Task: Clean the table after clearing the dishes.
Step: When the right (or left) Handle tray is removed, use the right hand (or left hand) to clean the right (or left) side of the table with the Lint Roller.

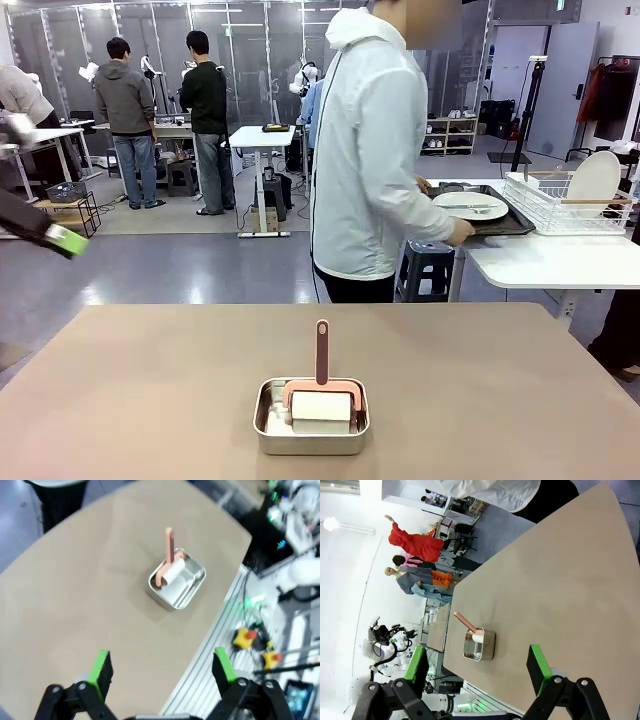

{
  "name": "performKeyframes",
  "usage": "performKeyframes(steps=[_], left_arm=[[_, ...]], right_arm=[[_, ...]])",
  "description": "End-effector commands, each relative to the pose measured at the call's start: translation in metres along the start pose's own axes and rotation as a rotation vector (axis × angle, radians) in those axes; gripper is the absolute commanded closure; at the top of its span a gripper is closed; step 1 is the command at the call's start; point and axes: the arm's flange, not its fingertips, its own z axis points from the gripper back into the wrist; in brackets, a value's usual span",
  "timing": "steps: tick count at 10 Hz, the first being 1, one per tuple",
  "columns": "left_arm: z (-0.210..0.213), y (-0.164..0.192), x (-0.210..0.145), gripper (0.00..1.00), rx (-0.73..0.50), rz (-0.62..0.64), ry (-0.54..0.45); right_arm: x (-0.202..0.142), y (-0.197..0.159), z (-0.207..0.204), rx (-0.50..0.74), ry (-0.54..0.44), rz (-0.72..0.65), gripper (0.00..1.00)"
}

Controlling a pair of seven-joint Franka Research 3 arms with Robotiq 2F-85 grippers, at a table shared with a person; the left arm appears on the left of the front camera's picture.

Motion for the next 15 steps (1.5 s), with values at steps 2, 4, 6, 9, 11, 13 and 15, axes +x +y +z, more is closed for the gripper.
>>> performKeyframes(steps=[2,4,6,9,11,13,15], left_arm=[[-0.062,0.001,0.027,0.0,0.039,-0.146,0.172],[-0.085,-0.009,0.042,0.0,0.044,-0.185,0.2],[-0.081,-0.013,0.032,0.0,0.014,-0.166,0.19],[-0.081,-0.013,0.032,0.0,0.014,-0.166,0.19],[-0.1,-0.012,0.042,0.0,0.043,-0.258,0.243],[-0.145,-0.014,0.069,0.0,-0.046,-0.341,0.324],[-0.193,-0.018,0.101,0.0,-0.022,-0.391,0.44]], right_arm=[[0.0,0.001,0.0,0.012,0.003,0.014,0.0],[0.0,0.001,0.0,0.012,0.003,0.014,0.0],[0.0,0.001,0.0,0.012,0.003,0.014,0.0],[0.0,0.001,0.0,0.012,0.003,0.014,0.0],[0.0,0.001,0.0,0.012,0.003,0.014,0.0],[0.0,0.001,0.0,0.012,0.003,0.014,0.0],[0.0,0.001,0.0,0.012,0.003,0.014,0.0]])
